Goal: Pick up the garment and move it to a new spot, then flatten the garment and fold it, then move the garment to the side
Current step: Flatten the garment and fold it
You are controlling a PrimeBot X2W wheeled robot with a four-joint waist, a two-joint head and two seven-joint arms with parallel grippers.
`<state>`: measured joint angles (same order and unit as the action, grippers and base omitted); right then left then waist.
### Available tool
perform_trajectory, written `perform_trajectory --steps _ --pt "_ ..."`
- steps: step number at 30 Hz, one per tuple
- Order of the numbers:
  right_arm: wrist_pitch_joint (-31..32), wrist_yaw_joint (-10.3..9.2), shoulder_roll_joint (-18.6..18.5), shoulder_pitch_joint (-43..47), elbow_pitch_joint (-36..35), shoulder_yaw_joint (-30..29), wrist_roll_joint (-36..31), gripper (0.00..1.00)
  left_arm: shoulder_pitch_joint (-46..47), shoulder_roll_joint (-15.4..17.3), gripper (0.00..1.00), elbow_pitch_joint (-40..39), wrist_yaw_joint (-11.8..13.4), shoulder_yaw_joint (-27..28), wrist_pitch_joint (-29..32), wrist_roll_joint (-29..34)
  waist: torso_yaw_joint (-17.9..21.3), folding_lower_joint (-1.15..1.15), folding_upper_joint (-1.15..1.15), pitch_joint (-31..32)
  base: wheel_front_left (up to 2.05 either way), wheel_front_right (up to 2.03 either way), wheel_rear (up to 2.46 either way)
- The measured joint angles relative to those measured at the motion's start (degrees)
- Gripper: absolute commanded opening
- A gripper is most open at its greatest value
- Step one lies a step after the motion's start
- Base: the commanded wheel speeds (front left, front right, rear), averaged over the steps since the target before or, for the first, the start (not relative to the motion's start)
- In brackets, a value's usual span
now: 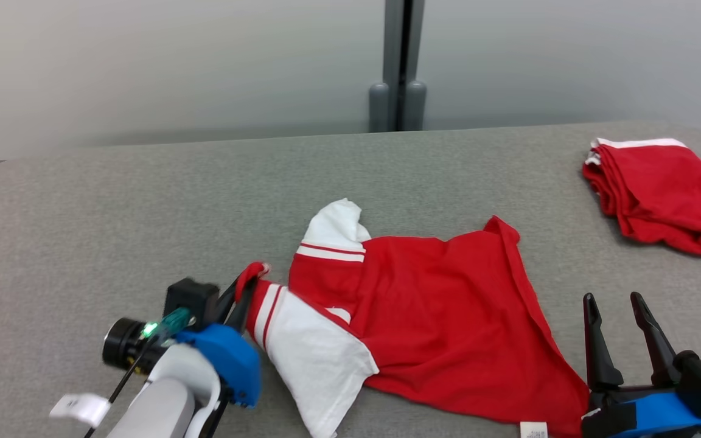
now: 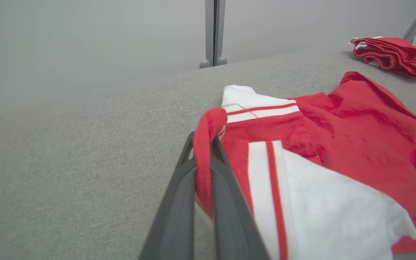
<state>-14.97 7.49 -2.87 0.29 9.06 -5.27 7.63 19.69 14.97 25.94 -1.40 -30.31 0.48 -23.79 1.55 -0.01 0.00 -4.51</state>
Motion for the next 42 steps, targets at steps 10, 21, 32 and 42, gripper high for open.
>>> perform_trajectory --steps 10,21,32,42 --pt "0.0 0.0 0.0 0.9 0.6 -0.9 -0.1 1.0 -13.3 2.8 0.0 -8.4 5.0 4.3 -4.8 -3.7 -4.9 0.0 0.0 0.1 0.0 0.0 0.0" --pt "0.0 0.0 0.0 1.1 2.1 -0.8 -0.1 1.0 -19.3 2.6 1.0 -10.4 7.5 5.7 -9.1 -5.0 -6.6 0.01 0.0 0.7 0.0 0.0 0.0" --pt "0.0 0.0 0.0 1.2 2.4 -0.6 -0.1 1.0 -12.9 2.4 1.0 -13.6 7.9 5.8 -13.5 -1.7 -4.3 0.01 0.0 1.4 0.0 0.0 0.0" --pt "0.0 0.0 0.0 0.4 2.2 -0.4 0.0 1.0 1.4 0.4 1.0 -10.7 2.9 -0.3 -5.7 1.3 -0.9 0.01 0.0 -0.8 0.0 0.0 0.0"
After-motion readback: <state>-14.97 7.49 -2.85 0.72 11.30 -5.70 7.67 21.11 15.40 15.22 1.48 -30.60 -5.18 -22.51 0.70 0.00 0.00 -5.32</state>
